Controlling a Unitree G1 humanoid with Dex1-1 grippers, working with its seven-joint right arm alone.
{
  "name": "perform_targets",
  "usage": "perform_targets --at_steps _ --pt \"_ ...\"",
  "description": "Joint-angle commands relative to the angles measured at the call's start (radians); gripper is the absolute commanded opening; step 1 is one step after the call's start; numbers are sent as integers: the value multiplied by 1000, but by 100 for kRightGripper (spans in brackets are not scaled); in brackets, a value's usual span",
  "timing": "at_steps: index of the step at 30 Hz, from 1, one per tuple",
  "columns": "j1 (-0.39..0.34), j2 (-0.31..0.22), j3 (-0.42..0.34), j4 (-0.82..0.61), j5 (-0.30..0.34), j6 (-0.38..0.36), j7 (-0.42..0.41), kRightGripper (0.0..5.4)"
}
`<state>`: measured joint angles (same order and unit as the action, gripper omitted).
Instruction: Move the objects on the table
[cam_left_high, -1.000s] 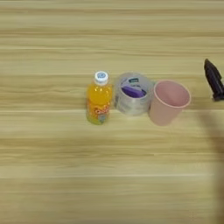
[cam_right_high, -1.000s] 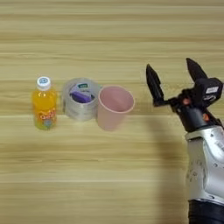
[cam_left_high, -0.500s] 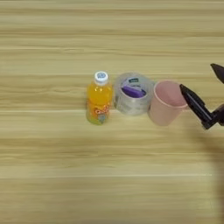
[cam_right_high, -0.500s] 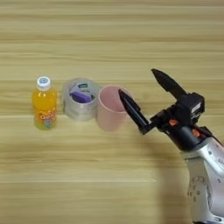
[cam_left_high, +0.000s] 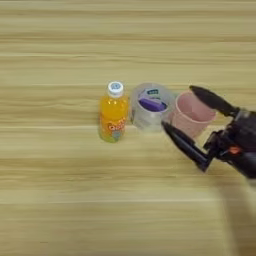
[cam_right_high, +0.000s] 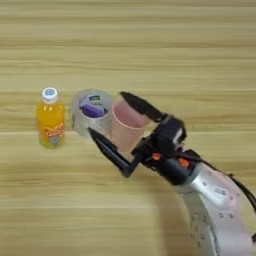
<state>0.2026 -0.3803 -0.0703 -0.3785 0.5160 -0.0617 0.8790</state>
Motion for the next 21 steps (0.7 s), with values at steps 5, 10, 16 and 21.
perform_targets --at_steps 5,10,16,21 --pt "-2 -2 99 -41 -36 71 -30 537" --pt "-2 17 158 -23 -62 113 -52 537" --pt "-20 45 183 36 -124 128 -100 537" --pt "-47 82 194 106 -190 113 -161 537"
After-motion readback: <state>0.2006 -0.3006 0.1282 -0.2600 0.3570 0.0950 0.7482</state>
